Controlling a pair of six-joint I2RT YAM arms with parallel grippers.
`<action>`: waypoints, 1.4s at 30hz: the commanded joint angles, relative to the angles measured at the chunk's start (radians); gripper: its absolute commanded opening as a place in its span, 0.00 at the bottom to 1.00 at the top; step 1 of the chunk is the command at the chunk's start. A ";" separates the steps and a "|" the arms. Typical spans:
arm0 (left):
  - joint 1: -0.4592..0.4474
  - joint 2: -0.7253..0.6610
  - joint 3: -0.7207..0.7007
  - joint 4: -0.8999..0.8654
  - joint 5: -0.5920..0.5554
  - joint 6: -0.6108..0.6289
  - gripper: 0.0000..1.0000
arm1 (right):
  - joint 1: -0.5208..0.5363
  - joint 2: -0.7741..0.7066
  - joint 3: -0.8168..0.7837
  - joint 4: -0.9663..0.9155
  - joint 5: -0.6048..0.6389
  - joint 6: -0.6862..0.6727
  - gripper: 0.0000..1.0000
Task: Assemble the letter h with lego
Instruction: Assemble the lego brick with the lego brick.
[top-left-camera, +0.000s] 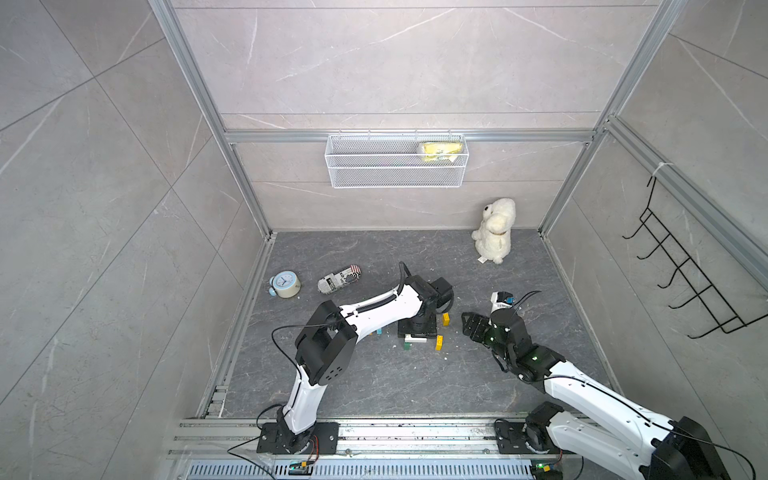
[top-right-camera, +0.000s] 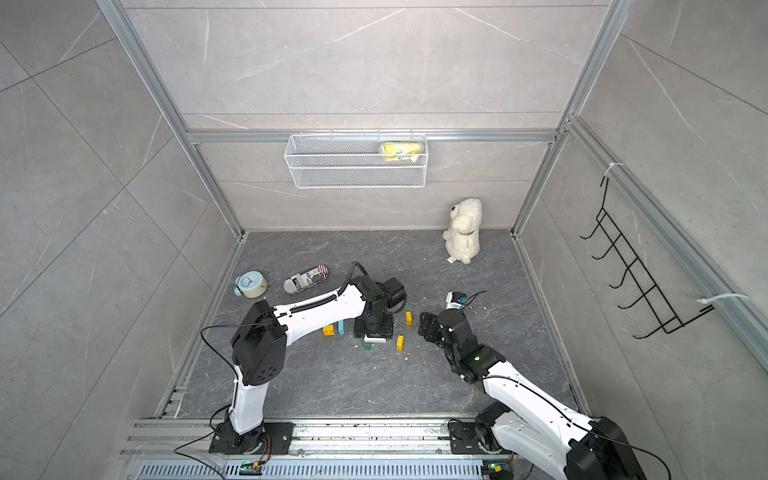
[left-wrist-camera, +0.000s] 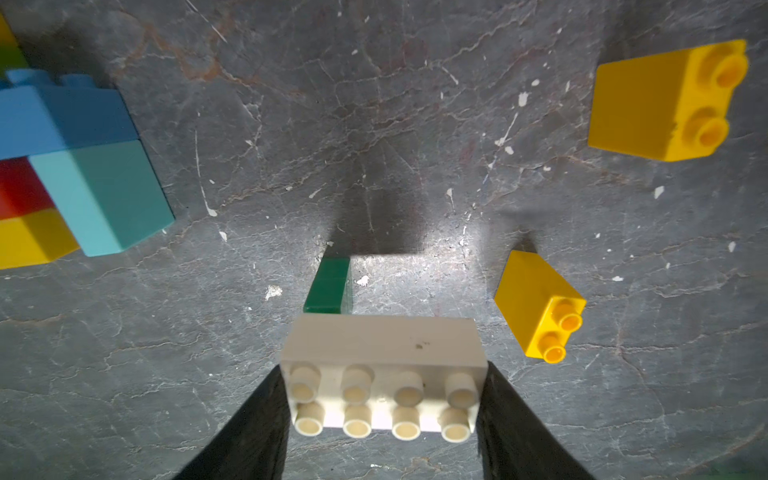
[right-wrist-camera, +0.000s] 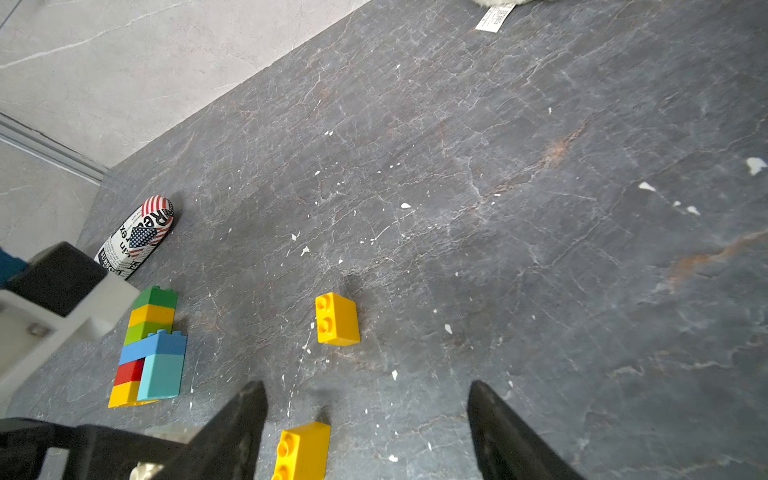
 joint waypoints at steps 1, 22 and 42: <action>0.004 0.015 -0.004 -0.008 0.019 0.030 0.00 | -0.005 0.010 -0.011 0.013 -0.009 0.014 0.79; -0.018 -0.004 -0.100 0.039 0.037 0.049 0.00 | -0.018 0.031 -0.013 0.028 -0.030 0.017 0.78; -0.021 0.000 -0.047 0.046 0.025 0.059 0.00 | -0.030 0.001 -0.020 0.016 -0.026 0.025 0.77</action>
